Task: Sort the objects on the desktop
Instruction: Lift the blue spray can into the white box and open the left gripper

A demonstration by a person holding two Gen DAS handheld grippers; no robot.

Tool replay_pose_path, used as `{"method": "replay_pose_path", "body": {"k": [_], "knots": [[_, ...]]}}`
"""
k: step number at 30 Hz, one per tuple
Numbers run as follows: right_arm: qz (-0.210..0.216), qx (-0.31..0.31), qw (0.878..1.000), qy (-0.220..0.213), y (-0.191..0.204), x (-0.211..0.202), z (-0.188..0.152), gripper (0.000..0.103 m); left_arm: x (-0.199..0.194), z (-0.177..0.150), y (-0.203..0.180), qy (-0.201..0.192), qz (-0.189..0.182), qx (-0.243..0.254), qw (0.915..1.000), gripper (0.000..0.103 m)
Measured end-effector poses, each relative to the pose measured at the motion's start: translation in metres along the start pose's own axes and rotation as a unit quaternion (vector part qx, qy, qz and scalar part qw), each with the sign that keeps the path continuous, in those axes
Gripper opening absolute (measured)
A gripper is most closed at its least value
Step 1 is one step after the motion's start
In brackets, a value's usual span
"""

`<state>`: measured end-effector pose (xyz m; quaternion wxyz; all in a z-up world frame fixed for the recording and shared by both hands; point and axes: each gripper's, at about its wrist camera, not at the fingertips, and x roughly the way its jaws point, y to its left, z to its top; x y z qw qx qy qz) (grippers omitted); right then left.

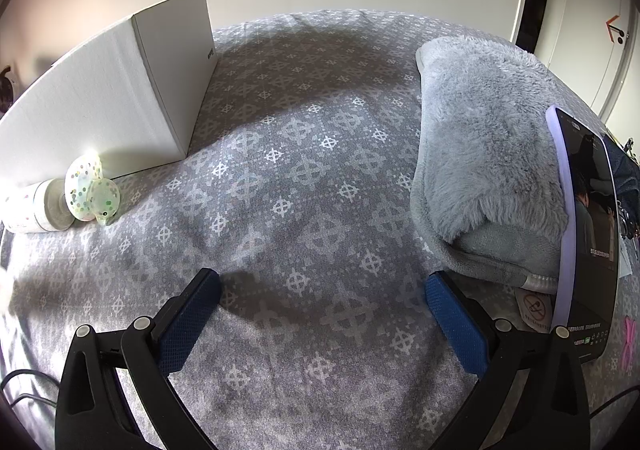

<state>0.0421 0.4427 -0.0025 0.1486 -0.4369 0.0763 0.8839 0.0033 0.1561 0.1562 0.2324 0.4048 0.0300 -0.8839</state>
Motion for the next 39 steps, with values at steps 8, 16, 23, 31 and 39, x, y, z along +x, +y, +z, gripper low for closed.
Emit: {"method": "replay_pose_path", "body": {"k": [8,16,23,31,39], "knots": [[0.000,0.000,1.000,0.000,0.000,0.000,0.000,0.103,-0.046,0.090,-0.054,-0.126,0.001,0.119,0.9848,0.049],[0.000,0.000,1.000,0.000,0.000,0.000,0.000,0.103,0.008,0.125,-0.130,-0.134,-0.076,0.227,0.9617,0.049],[0.000,0.000,1.000,0.000,0.000,0.000,0.000,0.103,0.039,0.091,-0.136,-0.094,-0.091,0.231,0.9641,0.041],[0.000,0.000,1.000,0.000,0.000,0.000,0.000,0.103,0.000,0.060,-0.085,-0.118,-0.156,0.171,0.9657,0.102],[0.000,0.000,1.000,0.000,0.000,0.000,0.000,0.103,0.019,-0.025,-0.017,-0.031,-0.125,0.145,0.9810,0.103]]}}
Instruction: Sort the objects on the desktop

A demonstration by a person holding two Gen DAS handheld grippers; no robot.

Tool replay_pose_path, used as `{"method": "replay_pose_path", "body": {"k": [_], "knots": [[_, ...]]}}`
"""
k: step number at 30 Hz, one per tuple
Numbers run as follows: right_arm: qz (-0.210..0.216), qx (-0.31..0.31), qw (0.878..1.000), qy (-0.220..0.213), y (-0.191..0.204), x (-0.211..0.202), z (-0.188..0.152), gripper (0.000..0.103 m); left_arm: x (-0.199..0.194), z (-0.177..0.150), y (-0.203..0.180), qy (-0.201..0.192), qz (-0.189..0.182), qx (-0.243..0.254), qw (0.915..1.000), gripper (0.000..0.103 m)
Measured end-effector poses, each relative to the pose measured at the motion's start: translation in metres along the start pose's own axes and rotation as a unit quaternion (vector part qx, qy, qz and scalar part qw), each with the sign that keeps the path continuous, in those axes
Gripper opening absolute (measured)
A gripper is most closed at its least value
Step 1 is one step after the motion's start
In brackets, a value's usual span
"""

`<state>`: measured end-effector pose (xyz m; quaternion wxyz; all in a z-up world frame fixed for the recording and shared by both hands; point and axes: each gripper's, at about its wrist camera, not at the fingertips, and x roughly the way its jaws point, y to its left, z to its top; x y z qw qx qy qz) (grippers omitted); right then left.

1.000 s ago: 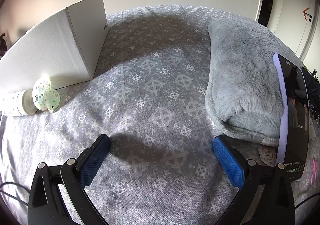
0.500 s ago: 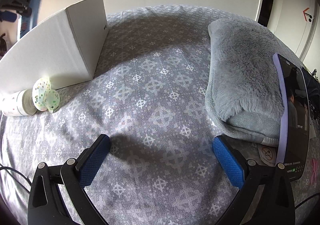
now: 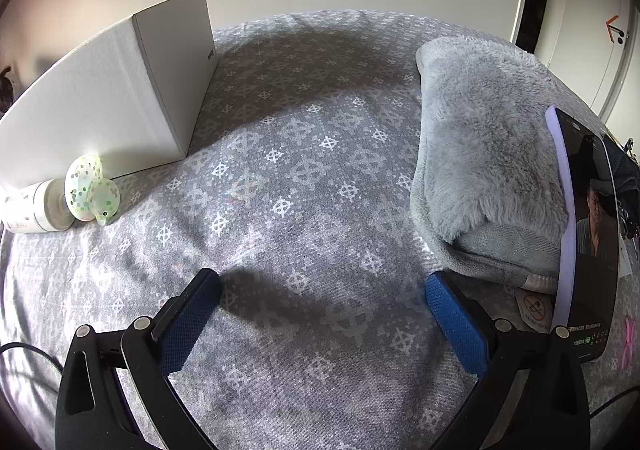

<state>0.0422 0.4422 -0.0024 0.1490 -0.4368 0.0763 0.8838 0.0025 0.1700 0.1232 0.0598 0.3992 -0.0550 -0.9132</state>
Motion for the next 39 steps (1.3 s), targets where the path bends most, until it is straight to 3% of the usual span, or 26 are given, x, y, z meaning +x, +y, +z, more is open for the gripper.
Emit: {"method": "replay_pose_path", "body": {"k": [4,6,8,11,13,17,39], "knots": [[0.000,0.000,1.000,0.000,0.000,0.000,0.000,0.103,0.043,-0.037,-0.005,0.039,-0.059,0.014,0.9974,0.103],[0.000,0.000,1.000,0.000,0.000,0.000,0.000,0.103,0.072,-0.058,-0.012,0.075,-0.069,0.027,0.9945,0.103],[0.000,0.000,1.000,0.000,0.000,0.000,0.000,0.103,0.076,-0.073,-0.008,0.033,-0.086,0.007,0.9957,0.103],[0.000,0.000,1.000,0.000,0.000,-0.001,-0.001,0.103,0.073,-0.074,-0.004,0.040,-0.106,0.014,0.9935,0.103],[-0.002,-0.001,1.000,0.000,0.000,-0.001,-0.001,0.103,0.066,-0.080,-0.003,0.042,-0.093,0.024,0.9945,0.103],[-0.001,-0.001,1.000,0.000,0.000,-0.001,-0.001,0.103,0.059,-0.099,0.009,0.016,-0.100,-0.026,0.9945,0.103],[-0.001,0.000,1.000,0.000,0.000,-0.001,-0.001,0.103,0.046,-0.104,0.017,0.016,-0.087,-0.016,0.9960,0.103]]}}
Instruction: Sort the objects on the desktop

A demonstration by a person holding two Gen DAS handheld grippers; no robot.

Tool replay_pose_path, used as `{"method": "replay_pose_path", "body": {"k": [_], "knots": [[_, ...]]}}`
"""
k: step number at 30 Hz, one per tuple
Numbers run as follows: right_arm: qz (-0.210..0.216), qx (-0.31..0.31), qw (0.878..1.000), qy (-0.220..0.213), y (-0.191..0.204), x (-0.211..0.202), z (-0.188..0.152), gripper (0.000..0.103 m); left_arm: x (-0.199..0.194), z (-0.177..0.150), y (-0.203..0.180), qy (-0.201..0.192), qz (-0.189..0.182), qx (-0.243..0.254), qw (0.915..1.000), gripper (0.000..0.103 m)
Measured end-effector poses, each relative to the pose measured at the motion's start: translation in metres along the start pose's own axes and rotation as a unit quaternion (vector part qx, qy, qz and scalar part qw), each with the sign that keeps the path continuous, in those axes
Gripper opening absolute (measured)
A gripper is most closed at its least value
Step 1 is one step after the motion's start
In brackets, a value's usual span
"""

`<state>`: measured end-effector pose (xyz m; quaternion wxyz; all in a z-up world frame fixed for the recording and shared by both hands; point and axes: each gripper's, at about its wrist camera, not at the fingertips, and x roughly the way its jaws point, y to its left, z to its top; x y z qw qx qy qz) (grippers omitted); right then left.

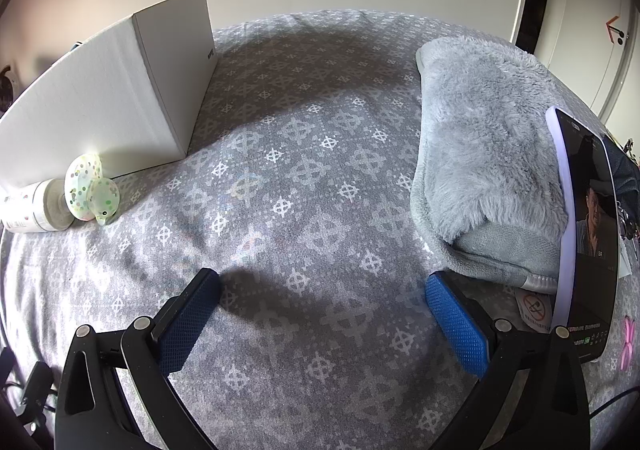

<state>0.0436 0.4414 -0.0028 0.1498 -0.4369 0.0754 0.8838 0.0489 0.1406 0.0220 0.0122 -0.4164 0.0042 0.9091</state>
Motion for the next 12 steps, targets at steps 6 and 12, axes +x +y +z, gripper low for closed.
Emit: {"method": "replay_pose_path", "body": {"k": [6,12], "knots": [[0.000,0.000,1.000,0.000,0.000,0.000,0.000,0.103,-0.005,-0.004,-0.007,-0.002,0.011,0.005,0.9999,0.103],[0.000,0.000,1.000,0.000,0.000,0.000,0.000,0.103,-0.013,-0.012,-0.009,0.001,0.013,0.004,0.9999,0.103]]}}
